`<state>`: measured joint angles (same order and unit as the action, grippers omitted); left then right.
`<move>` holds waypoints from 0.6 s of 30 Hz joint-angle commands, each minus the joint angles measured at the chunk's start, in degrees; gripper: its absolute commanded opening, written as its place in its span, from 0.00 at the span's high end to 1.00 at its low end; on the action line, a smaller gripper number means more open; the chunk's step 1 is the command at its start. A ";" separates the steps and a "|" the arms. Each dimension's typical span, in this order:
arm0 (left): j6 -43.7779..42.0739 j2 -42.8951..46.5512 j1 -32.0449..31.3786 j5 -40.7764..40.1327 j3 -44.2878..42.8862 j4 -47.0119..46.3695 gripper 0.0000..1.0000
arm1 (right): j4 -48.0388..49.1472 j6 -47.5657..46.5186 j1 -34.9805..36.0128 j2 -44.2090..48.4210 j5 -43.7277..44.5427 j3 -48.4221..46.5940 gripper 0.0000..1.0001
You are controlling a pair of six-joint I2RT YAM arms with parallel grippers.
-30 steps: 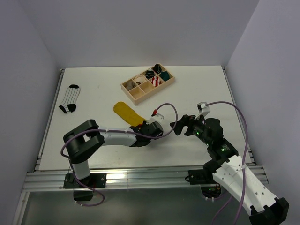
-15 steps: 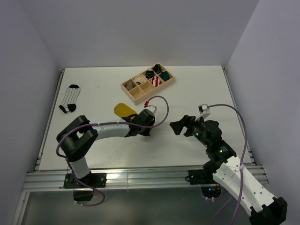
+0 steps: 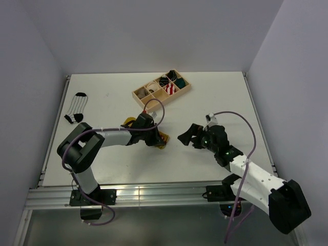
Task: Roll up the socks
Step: Roll the sock at the center of the board.
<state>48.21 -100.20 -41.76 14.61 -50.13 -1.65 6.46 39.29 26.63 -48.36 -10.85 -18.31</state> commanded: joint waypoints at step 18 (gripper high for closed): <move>17.45 -0.43 2.38 9.56 8.29 -21.20 1.00 | 33.35 10.72 1.32 -36.43 -10.68 -1.20 0.54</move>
<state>64.12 -100.29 -39.79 22.90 -42.72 -19.35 30.89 47.90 27.53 -81.69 -19.18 -18.37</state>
